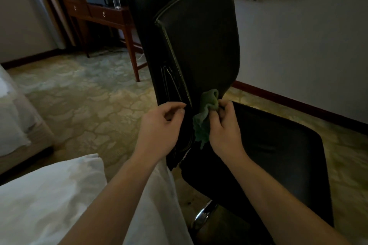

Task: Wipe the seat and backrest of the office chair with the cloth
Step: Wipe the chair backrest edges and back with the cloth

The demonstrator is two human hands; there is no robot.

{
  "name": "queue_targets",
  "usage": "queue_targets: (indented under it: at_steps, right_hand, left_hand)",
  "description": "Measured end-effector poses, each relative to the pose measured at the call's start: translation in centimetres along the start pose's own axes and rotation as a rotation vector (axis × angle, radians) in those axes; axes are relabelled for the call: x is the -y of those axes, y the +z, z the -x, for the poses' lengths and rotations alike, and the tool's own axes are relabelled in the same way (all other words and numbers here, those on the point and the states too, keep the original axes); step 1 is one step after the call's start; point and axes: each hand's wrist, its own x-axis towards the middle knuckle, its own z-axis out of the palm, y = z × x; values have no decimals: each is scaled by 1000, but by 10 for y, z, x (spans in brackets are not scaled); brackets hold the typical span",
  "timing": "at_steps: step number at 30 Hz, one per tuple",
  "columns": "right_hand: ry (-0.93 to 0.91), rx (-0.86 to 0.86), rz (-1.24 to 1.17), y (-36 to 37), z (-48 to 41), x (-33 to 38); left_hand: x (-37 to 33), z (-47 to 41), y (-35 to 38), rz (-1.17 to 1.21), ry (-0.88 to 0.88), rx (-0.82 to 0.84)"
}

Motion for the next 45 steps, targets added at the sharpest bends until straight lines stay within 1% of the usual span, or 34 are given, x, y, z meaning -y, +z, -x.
queue_targets:
  at_steps: [3,8,11,14,18,20,22,25,27,29,31,33,38,43,44,45]
  right_hand:
    - [-103,7,13,7,-9,17]
    - [-283,75,69,17,-31,46]
    - [-444,101,164,20,-46,62]
    - [-568,139,282,23,-61,73]
    - [-652,144,388,26,-73,84]
    - [-661,172,358,25,-74,86]
    - [-625,208,293,28,-72,86]
    - [-539,160,163,38,-67,90]
    - [-536,73,151,45,-67,93]
    - [-541,45,161,49,-69,93]
    - [-547,55,193,50,-73,92]
    - [-588,44,257,49,-78,91]
    - [-749,63,373,39,-95,97]
    - [-907,162,466,34,-114,109]
    - [-892,182,438,34,-115,110]
    - [-834,194,381,34,-115,111]
  left_hand:
    - [-8,-13,-10,23,29,-62]
    - [-30,-28,-25,107,165,-230]
    - [-42,-36,-32,152,214,-309]
    - [-46,-43,-35,152,257,-346]
    - [-44,-49,-37,133,301,-388]
    - [-43,-54,-38,161,301,-429]
    - [-44,-59,-40,192,298,-458]
    - [-47,-62,-41,212,297,-462]
    - [-47,-63,-42,224,292,-459]
    - [-47,-64,-43,276,268,-450]
    - [-48,-64,-46,330,241,-436]
    - [-50,-64,-50,333,231,-410]
    - [-50,-64,-49,369,190,-303]
    - [-51,-66,-46,409,175,-282]
    - [-50,-66,-47,413,166,-280]
    - [-49,-67,-47,416,162,-278]
